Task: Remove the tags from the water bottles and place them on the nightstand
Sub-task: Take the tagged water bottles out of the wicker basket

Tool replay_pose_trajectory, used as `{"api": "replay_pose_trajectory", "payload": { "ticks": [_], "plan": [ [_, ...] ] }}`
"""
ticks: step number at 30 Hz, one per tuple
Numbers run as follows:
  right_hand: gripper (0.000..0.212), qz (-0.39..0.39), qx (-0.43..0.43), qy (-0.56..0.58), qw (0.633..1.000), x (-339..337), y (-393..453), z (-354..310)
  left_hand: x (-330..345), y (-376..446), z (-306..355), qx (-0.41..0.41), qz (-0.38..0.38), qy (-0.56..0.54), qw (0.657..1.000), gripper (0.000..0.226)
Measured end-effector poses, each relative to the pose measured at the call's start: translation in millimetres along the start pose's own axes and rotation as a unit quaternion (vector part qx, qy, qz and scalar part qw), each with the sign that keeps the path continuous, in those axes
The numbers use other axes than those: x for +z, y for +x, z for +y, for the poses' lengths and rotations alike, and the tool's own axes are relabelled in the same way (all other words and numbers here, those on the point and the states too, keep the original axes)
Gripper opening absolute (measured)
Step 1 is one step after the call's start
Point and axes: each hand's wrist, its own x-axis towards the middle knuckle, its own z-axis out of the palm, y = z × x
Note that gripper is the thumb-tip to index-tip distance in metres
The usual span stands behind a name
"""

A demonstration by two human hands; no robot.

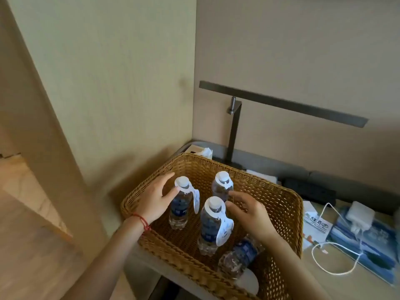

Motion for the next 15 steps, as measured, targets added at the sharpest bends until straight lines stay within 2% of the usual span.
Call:
{"api": "replay_pose_trajectory", "payload": {
  "ticks": [3, 8, 15],
  "plan": [
    [0.039, -0.031, 0.032, 0.035, 0.998, 5.8, 14.3, 5.0, 9.4, 16.3, -1.7, -0.008, -0.007, -0.03, 0.999, 0.044],
    [0.043, -0.082, 0.016, 0.045, 0.995, 19.2, 25.0, 13.7, 26.3, 28.8, -10.7, -0.008, -0.028, -0.048, 0.998, 0.043],
    [0.038, -0.094, 0.01, 0.054, 0.994, 31.2, 27.3, 20.7, 41.2, 40.1, -18.5, -0.005, -0.025, -0.071, 0.997, 0.041]
  ]
}}
